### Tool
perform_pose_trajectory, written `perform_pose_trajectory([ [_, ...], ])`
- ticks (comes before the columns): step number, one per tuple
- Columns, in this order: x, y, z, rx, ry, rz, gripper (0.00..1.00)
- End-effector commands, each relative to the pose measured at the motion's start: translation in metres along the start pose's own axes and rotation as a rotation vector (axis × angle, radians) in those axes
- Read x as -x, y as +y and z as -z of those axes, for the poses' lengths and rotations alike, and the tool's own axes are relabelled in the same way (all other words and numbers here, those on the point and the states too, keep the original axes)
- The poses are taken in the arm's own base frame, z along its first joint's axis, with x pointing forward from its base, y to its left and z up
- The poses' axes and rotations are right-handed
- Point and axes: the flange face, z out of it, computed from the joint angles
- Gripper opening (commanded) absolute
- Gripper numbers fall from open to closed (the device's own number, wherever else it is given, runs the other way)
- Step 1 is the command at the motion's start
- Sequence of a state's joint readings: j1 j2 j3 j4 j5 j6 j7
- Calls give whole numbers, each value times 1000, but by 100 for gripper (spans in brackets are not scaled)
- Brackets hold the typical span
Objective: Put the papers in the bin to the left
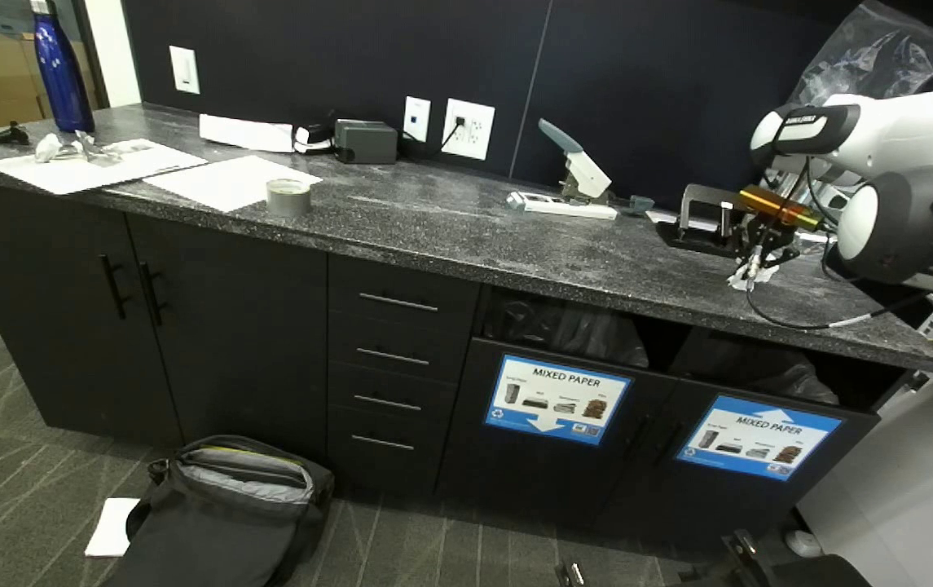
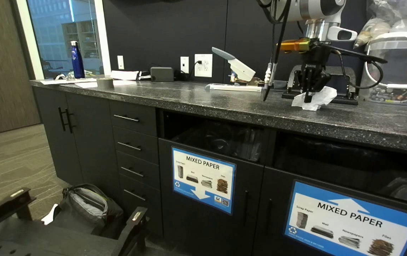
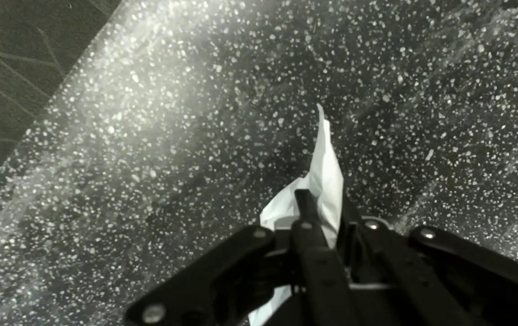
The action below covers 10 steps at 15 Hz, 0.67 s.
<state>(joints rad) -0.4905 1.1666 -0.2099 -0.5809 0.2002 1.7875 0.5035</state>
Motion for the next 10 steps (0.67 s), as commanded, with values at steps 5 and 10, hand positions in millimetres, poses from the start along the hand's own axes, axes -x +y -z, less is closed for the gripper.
perform_pose_trajectory([
  [5,19,-9,-8,21,-93,151,18],
  [10,54,-33,-25,33,-184,331,16],
])
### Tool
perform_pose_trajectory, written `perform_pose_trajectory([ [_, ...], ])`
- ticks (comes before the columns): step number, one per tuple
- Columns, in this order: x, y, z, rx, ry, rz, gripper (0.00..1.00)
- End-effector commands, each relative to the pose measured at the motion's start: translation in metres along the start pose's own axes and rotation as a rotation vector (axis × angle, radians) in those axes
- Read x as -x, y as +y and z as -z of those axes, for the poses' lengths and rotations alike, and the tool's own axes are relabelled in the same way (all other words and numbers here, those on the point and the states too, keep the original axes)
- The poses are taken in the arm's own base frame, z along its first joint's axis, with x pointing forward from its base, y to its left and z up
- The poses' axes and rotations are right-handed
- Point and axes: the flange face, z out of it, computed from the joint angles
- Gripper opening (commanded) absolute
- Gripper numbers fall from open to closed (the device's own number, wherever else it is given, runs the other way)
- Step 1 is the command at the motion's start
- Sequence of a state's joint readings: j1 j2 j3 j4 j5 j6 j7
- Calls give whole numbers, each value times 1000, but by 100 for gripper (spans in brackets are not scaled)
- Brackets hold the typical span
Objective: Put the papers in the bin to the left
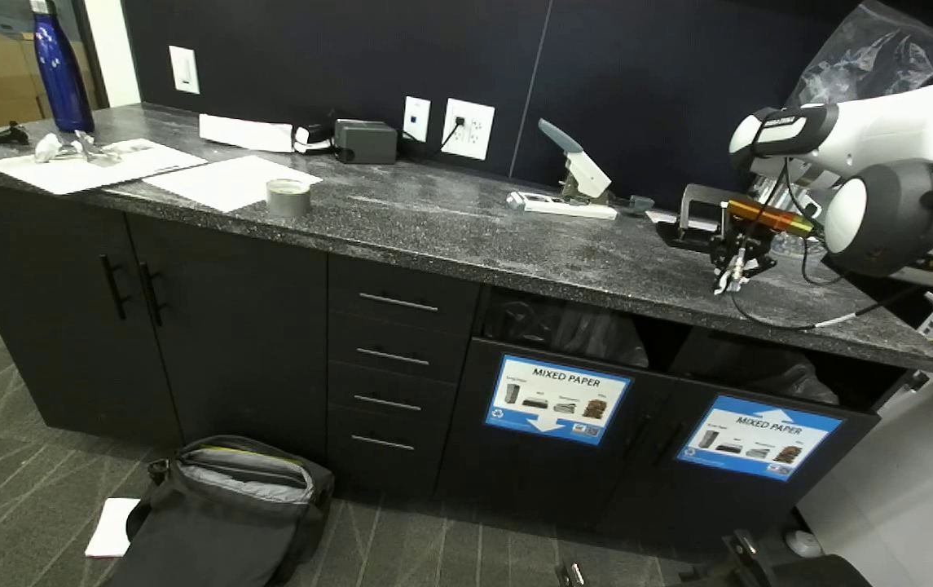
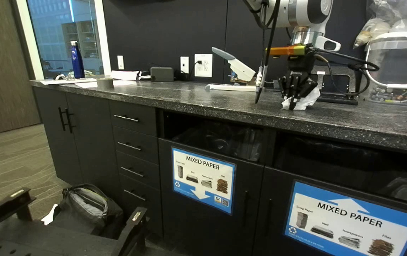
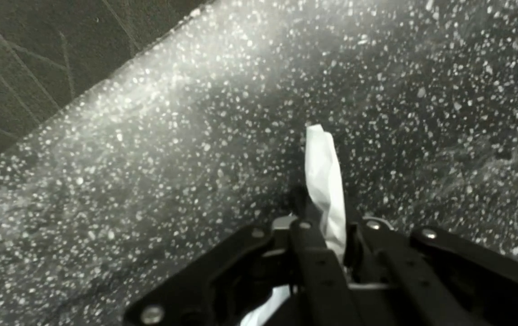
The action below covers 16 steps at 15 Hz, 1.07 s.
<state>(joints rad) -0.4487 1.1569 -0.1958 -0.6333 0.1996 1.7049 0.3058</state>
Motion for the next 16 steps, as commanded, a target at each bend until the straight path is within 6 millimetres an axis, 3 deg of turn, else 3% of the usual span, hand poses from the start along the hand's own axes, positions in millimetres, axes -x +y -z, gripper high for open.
perform_pose_trajectory([
  [1,25,-23,-3,-11,-70,128,17],
  [8,82,-60,-7,35,-144,393,16],
  [16,133,-101,0,108,104,589,16],
])
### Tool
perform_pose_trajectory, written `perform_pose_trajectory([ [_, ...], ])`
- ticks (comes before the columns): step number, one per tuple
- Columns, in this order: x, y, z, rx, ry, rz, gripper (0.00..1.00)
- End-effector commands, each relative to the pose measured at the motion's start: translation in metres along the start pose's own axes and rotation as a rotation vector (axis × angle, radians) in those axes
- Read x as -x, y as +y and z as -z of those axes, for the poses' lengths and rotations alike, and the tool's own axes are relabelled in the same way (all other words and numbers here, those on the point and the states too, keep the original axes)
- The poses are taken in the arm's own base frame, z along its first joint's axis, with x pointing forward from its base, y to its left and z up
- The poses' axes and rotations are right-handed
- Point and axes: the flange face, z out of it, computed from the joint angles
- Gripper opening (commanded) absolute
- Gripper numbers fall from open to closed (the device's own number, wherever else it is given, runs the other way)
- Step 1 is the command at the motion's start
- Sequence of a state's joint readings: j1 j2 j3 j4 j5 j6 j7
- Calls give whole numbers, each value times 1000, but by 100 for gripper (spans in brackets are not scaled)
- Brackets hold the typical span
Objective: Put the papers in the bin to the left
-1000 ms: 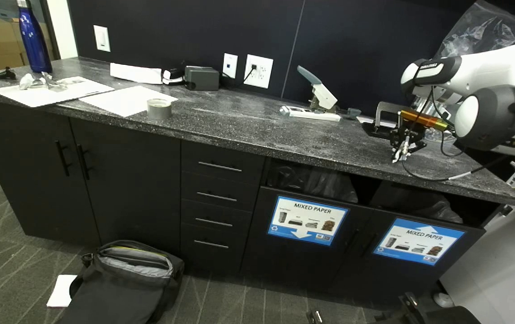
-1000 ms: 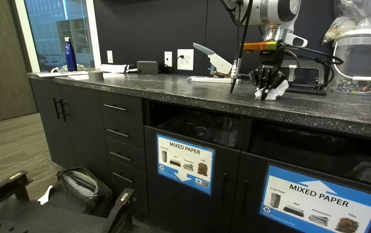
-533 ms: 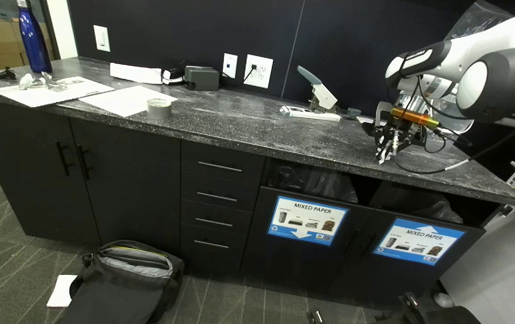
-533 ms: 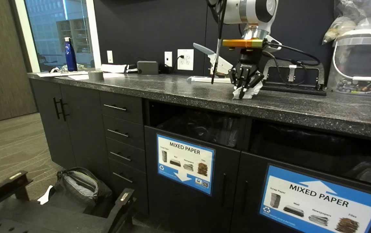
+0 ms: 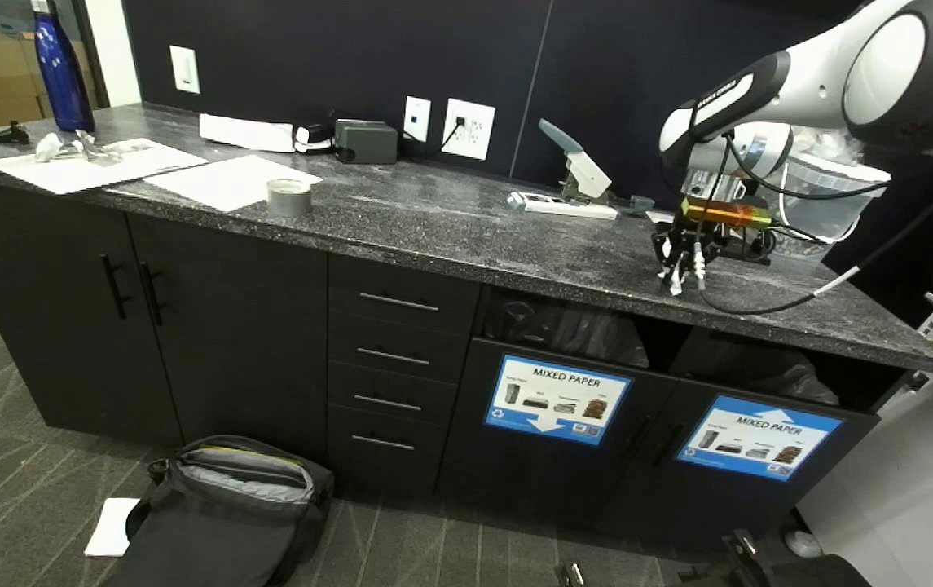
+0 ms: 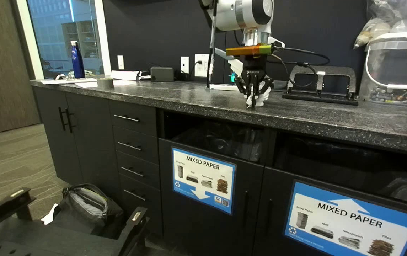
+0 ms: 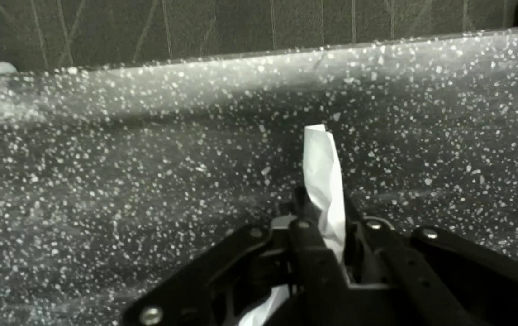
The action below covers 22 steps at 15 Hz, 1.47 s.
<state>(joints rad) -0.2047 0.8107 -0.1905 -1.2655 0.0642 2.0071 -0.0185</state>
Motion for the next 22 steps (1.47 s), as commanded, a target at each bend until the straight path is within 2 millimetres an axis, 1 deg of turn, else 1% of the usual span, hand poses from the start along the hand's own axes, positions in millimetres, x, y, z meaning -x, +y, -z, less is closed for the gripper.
perform_pose_trajectory([
  [1,31,-22,11,21,79,75,16],
  [2,40,-27,11,7,79,83,17],
  [3,53,-32,11,-24,43,95,16],
  [6,93,-41,10,-70,-40,113,16],
  [8,118,-44,8,-72,-64,141,17],
  [13,192,-44,2,-101,-122,212,17],
  [15,225,-41,-5,-111,-160,244,17],
  [17,260,-39,-21,-154,-205,297,16],
  [19,296,-38,-48,-174,-244,336,16],
  [20,302,-39,-62,-187,-264,353,16],
  [22,308,-41,-89,-161,-247,365,16],
])
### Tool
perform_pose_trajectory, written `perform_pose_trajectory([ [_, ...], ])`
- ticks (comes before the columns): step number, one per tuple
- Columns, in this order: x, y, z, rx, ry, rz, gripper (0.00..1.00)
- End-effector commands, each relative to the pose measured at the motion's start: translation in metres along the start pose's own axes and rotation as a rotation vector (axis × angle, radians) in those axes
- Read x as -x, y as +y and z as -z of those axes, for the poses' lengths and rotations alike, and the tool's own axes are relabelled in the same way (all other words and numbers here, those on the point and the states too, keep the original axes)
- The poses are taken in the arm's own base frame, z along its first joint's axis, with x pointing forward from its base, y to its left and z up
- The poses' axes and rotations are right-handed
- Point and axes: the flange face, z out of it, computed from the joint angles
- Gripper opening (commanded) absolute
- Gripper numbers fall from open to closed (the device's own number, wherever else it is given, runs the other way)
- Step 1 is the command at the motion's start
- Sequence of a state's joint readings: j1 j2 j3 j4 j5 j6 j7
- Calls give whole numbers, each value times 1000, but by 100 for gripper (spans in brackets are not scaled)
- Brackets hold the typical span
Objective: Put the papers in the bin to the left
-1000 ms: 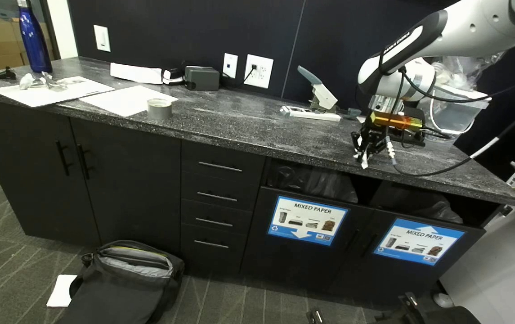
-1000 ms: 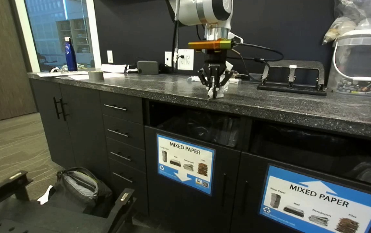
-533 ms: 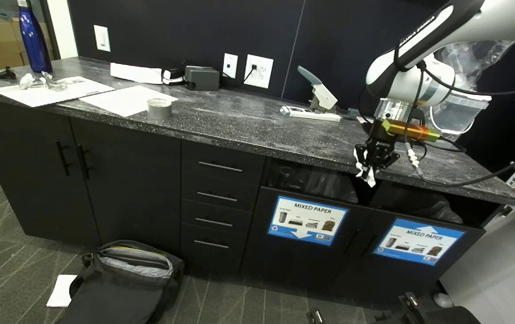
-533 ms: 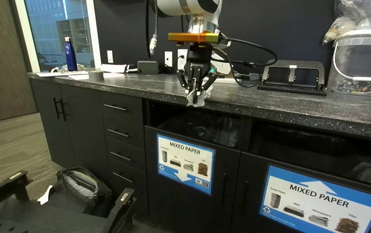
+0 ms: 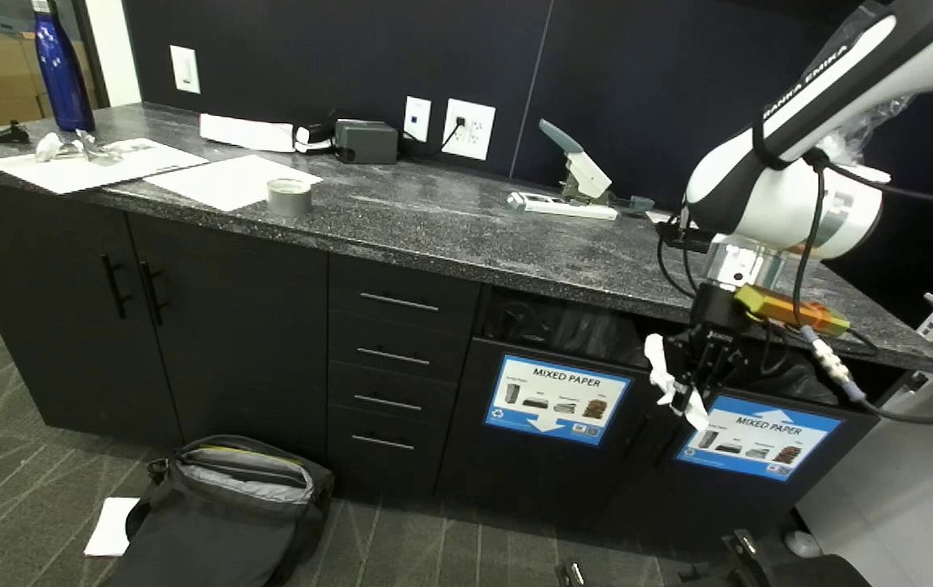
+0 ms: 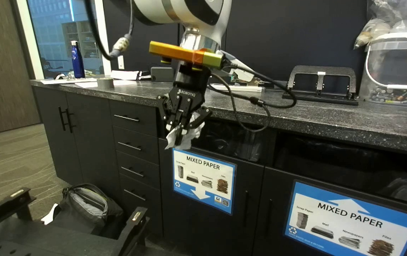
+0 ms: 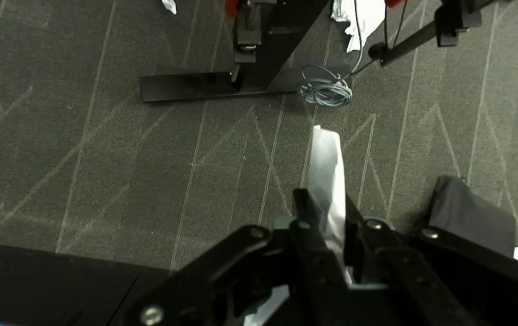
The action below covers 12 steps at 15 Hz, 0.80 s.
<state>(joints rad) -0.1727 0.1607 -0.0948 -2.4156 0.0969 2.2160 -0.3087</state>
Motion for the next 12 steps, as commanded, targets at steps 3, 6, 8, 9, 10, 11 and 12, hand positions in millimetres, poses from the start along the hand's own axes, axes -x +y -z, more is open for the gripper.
perform_pose_trajectory([
  [3,-13,-2,-58,71,126,50,17],
  [6,-47,-7,-79,98,219,55,16],
  [8,-69,-12,-84,126,311,56,17],
  [9,-79,-15,-83,124,349,54,17],
  [10,-89,-17,-82,128,411,34,18],
  [11,-99,-19,-81,124,470,8,17],
  [12,-106,-21,-80,120,520,-12,17],
])
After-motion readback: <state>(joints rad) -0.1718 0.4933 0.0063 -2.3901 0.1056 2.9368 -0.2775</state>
